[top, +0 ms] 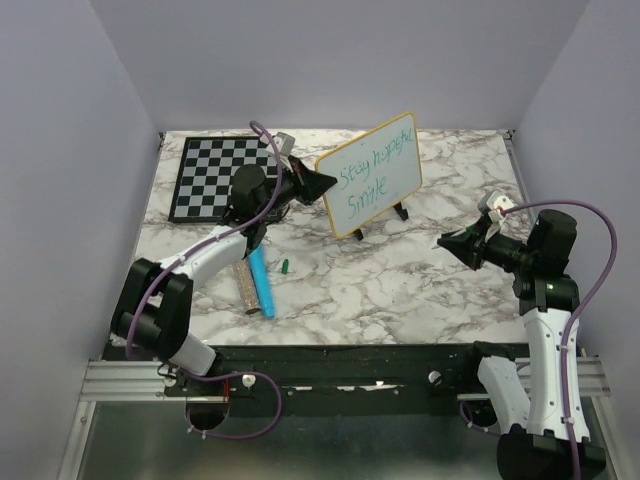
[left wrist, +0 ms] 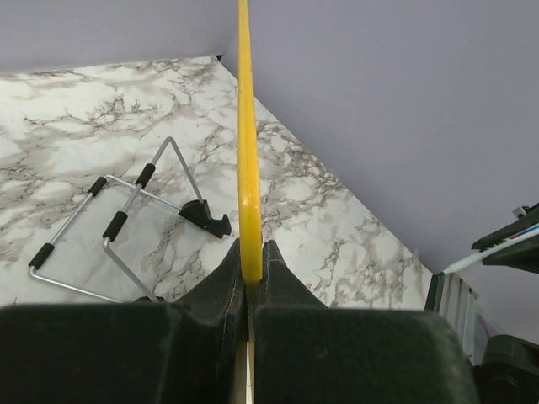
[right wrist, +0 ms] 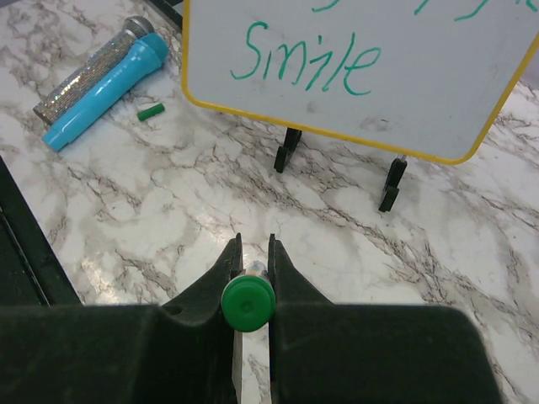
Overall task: Write a sentence on the whiteboard
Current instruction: Put down the whiteboard on the whiteboard stand, then pick up the pen cap from the center of the board.
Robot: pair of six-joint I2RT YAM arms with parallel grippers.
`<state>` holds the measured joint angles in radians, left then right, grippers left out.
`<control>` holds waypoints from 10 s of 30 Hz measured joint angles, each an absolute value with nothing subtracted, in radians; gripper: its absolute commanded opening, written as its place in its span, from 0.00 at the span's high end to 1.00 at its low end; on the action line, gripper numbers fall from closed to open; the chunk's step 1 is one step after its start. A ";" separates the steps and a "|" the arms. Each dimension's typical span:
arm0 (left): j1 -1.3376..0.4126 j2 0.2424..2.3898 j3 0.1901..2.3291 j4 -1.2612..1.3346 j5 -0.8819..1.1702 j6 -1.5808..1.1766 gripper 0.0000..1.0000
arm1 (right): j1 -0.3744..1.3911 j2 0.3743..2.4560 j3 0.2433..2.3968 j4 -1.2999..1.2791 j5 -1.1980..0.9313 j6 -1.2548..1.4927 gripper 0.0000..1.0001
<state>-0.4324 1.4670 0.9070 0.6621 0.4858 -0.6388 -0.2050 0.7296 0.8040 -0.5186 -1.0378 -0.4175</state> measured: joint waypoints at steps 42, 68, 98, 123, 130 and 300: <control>-0.290 1.958 1.068 0.962 0.760 -0.687 1.00 | -0.205 0.782 0.799 -0.519 -1.038 -0.418 0.99; -0.270 1.974 0.968 1.098 0.737 -0.686 0.49 | -0.205 0.783 0.799 -0.519 -1.038 -0.419 1.00; -0.223 1.391 0.644 0.834 0.348 -0.697 0.01 | -0.205 0.783 0.799 -0.523 -1.040 -0.419 1.00; -0.500 0.834 0.545 -0.096 0.072 -0.571 0.01 | -0.205 0.817 0.786 -0.523 -1.064 -0.428 1.00; -0.502 0.824 0.542 -0.141 0.007 -0.572 0.01 | -0.205 0.818 0.784 -0.522 -1.064 -0.428 0.99; -0.705 1.670 0.941 -0.354 -0.157 -0.393 1.00 | -0.205 0.883 0.784 -0.572 -1.166 -0.447 0.99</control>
